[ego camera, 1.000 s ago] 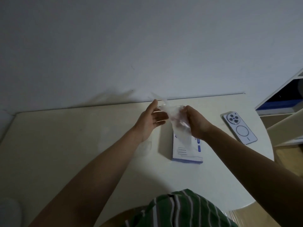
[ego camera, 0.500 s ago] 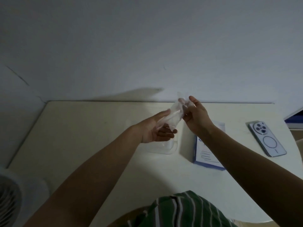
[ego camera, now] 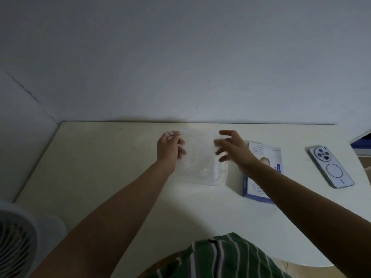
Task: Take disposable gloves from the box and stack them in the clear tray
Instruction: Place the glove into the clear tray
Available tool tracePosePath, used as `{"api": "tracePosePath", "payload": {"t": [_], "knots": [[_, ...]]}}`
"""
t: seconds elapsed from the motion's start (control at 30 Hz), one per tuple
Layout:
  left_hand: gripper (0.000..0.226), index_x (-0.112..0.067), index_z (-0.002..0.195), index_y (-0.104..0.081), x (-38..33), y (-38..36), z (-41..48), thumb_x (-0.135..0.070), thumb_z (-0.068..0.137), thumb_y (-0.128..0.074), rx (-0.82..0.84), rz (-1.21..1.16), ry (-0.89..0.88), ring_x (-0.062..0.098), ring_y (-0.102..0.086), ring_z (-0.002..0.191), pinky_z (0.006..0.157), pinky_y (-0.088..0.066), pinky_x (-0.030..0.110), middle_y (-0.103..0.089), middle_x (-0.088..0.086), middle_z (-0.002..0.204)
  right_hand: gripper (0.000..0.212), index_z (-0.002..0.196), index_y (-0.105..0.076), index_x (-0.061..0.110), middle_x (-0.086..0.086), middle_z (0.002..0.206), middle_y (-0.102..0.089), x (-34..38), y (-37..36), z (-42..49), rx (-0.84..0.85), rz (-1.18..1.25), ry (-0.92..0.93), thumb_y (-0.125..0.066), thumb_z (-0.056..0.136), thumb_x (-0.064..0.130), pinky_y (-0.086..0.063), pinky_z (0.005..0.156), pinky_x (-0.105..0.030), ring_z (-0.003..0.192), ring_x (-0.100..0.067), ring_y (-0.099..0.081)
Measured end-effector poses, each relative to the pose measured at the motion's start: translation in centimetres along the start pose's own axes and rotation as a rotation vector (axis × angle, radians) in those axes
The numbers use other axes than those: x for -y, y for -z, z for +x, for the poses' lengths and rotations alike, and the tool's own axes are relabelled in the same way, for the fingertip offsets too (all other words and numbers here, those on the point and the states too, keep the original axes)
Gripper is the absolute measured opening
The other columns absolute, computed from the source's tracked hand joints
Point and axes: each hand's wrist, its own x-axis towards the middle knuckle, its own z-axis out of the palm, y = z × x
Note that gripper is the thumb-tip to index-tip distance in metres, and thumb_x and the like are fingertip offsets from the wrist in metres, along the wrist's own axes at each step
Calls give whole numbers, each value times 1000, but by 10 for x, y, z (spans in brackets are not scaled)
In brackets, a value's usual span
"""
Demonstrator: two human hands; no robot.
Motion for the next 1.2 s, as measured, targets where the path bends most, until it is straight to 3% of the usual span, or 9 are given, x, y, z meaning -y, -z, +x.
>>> {"api": "tracePosePath", "payload": {"t": [0.17, 0.27, 0.43, 0.57, 0.73, 0.87, 0.97, 1.07, 1.2], "knots": [[15, -17, 94, -59, -8, 15, -1, -16, 100, -45, 327, 258, -120, 13, -26, 40, 37, -17, 16, -70, 3, 68, 28, 123, -53, 16, -7, 119, -54, 14, 6, 11, -370, -244, 370, -57, 96, 22, -45, 85, -29, 105, -18, -53], [23, -13, 106, -61, -16, 22, -4, -22, 104, -40, 494, 296, -102, 14, -24, 44, 37, -19, 20, -73, 14, 80, 33, 129, -50, 17, -5, 126, -56, 24, -2, 20, -110, -270, 371, -56, 97, 19, -46, 91, -27, 112, -17, -55], [27, -10, 109, -60, -20, 36, -4, -15, 105, -34, 532, 386, -160, 17, -27, 47, 39, -22, 16, -74, 15, 89, 50, 142, -40, 19, 0, 128, -55, 16, -29, 32, 420, -470, -48, -55, 97, 32, -43, 92, -26, 119, -19, -52], [30, -15, 106, -61, -17, 45, 5, -14, 104, -31, 533, 502, -191, 16, -33, 50, 42, -27, 18, -75, 10, 82, 21, 114, -59, 15, -6, 105, -65, 11, -37, 41, 564, -410, -120, -57, 95, 23, -49, 82, -29, 92, -17, -60], [28, -21, 100, -60, 0, 45, 25, -28, 103, -33, 299, 941, -335, 8, -55, 62, 63, -42, 30, -70, -2, 62, 19, 98, -65, 11, -2, 89, -60, 14, -31, 56, 101, -679, 73, -74, 81, 14, -48, 75, -30, 86, -19, -56], [21, -21, 101, -54, 15, 37, 33, -23, 100, -33, 117, 1259, -429, 25, -62, 75, 69, -49, 34, -70, 1, 72, 31, 109, -60, 17, -1, 109, -52, 13, -35, 51, -222, -928, 513, -72, 80, 17, -43, 88, -31, 101, -16, -47], [16, -13, 107, -49, 22, 29, 37, -13, 101, -35, 87, 1502, -514, 30, -62, 72, 60, -46, 36, -67, 9, 81, 23, 104, -63, 21, 2, 106, -55, 3, -50, 47, 56, -925, 592, -70, 83, 15, -51, 81, -29, 91, -11, -54], [19, -11, 109, -47, 25, 29, 43, -2, 94, -40, 89, 1637, -509, 28, -58, 65, 55, -37, 33, -66, 10, 82, 40, 125, -56, 22, -2, 120, -53, -21, -59, 53, 340, -1145, 309, -68, 87, 18, -53, 87, -34, 99, -18, -59], [30, -9, 119, -44, 29, 25, 48, 1, 91, -42, 112, 1696, -463, 30, -65, 79, 58, -40, 34, -65, 12, 94, 61, 143, -37, 22, -9, 131, -48, -49, -67, 62, 441, -1260, 61, -66, 89, 20, -49, 96, -36, 110, -27, -56]]}}
